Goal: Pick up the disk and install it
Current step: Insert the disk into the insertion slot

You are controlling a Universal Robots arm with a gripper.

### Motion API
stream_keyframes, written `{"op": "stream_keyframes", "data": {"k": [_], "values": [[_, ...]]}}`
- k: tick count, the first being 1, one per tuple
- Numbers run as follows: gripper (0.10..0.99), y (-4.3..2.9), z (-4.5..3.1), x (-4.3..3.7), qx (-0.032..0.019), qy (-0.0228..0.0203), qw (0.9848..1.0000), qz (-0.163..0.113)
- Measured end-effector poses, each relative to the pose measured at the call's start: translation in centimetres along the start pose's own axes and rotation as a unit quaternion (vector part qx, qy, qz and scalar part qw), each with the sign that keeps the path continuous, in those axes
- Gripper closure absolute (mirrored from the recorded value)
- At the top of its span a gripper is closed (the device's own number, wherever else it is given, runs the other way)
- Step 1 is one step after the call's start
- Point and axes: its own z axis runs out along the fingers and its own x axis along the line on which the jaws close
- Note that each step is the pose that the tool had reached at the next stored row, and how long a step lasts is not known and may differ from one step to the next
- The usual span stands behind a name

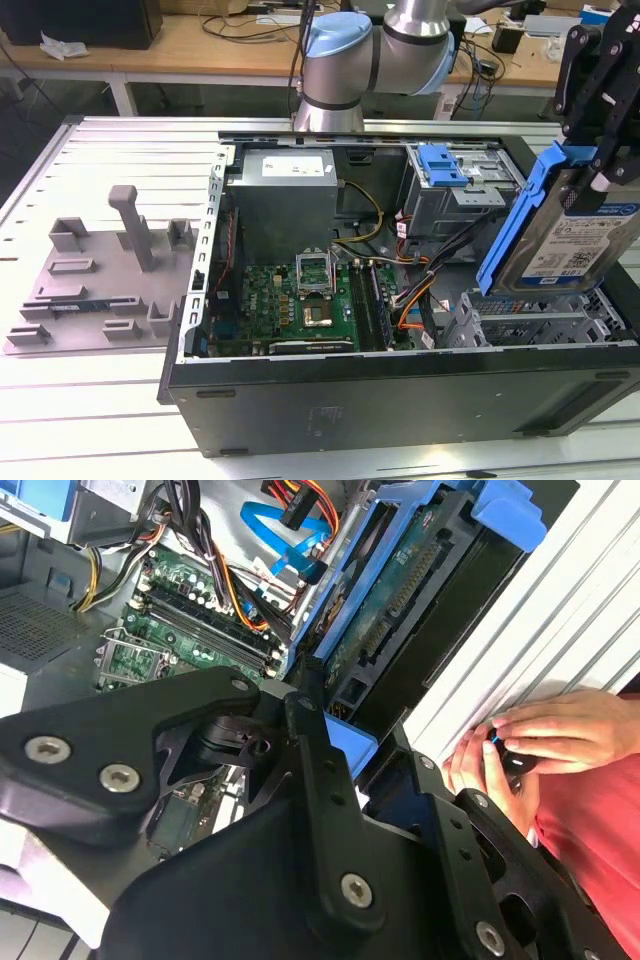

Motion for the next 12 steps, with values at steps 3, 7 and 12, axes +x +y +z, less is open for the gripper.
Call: {"op": "stream_keyframes", "data": {"k": [3,7,12], "values": [[0.718,0.05,0.01,0.0,0.0,-0.0001,1.0,0.0],[0.718,0.24,0.07,0.01,0.0,-0.0001,1.0,0.0],[0.718,0.36,0.49,0.0,0.0,0.0,1.0,0.0]]}}
